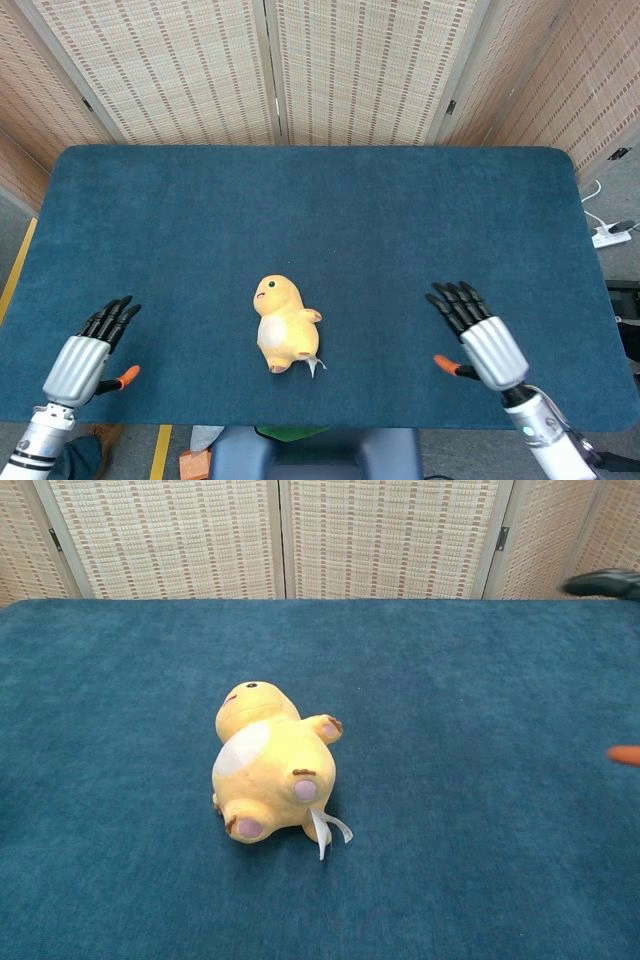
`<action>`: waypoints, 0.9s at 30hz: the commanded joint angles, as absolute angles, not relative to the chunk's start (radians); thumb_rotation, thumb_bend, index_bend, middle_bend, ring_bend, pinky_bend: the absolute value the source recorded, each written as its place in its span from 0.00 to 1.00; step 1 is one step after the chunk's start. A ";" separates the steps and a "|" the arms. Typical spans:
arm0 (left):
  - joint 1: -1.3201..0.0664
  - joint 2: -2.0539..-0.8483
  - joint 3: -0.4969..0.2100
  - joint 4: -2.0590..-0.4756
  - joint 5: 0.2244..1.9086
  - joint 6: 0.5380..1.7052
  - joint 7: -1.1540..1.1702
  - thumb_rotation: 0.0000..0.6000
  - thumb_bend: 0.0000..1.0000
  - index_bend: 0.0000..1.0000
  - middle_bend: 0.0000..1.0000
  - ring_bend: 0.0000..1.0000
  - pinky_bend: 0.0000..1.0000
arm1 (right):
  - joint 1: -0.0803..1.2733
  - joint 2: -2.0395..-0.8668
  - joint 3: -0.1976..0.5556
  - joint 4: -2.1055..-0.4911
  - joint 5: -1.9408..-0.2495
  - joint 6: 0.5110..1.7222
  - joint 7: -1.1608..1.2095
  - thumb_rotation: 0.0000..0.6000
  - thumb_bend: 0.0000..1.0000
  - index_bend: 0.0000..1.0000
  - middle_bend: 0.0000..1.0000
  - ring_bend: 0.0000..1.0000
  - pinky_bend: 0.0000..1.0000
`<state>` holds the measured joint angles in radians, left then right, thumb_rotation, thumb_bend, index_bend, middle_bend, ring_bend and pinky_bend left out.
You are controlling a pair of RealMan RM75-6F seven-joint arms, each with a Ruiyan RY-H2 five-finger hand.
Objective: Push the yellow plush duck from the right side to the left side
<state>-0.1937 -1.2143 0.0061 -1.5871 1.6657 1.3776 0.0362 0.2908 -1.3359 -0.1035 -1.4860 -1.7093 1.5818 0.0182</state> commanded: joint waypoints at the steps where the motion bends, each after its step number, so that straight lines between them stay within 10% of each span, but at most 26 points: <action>1: -0.319 -1.261 -0.007 -1.710 1.729 1.227 0.159 1.00 0.24 0.00 0.00 0.02 0.17 | 0.213 -1.262 -0.124 -1.454 -1.697 1.680 0.086 1.00 0.01 0.00 0.00 0.00 0.00; 11: -0.569 -1.467 -0.117 -1.788 1.608 0.915 0.276 1.00 0.22 0.00 0.00 0.00 0.08 | 0.158 -1.178 -0.082 -1.487 -1.692 1.754 0.190 1.00 0.03 0.00 0.00 0.00 0.00; 27: -0.731 -1.728 -0.170 -1.522 1.339 0.798 0.475 1.00 0.22 0.00 0.00 0.00 0.11 | 0.125 -1.143 -0.070 -1.491 -1.752 1.758 0.246 1.00 0.03 0.00 0.00 0.00 0.00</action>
<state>-0.7162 -1.6953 -0.1698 -1.5644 1.3657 0.7872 0.4414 0.1265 -1.1440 -0.0711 -1.4904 -1.7504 1.7572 0.2452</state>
